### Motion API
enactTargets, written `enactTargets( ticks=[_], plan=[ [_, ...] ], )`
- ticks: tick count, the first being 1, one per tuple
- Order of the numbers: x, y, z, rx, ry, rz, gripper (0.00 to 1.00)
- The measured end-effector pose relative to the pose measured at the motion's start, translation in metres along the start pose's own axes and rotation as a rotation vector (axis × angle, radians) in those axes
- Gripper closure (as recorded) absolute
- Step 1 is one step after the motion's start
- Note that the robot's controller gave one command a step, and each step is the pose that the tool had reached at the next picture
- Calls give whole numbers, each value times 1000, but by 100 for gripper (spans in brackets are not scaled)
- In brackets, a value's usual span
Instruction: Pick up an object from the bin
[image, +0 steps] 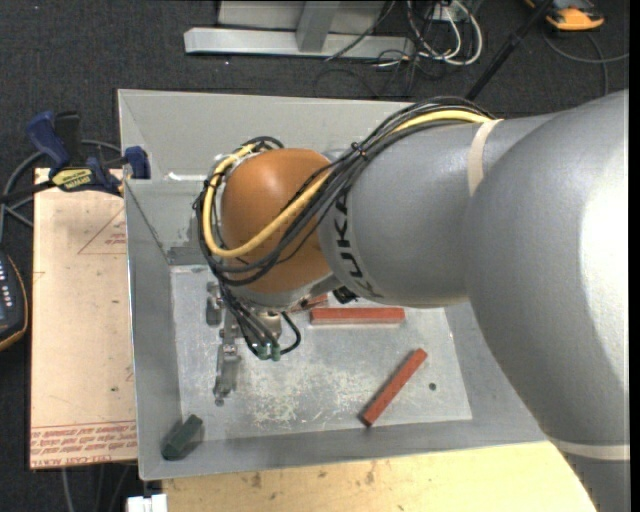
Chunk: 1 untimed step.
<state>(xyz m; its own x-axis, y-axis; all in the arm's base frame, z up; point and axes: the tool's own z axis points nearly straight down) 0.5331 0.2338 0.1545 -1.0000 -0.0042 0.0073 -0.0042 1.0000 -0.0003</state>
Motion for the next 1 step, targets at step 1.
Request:
enactTargets(
  ticks=[1],
  plan=[
    [48,-66,68,4,2,15,0]
  ],
)
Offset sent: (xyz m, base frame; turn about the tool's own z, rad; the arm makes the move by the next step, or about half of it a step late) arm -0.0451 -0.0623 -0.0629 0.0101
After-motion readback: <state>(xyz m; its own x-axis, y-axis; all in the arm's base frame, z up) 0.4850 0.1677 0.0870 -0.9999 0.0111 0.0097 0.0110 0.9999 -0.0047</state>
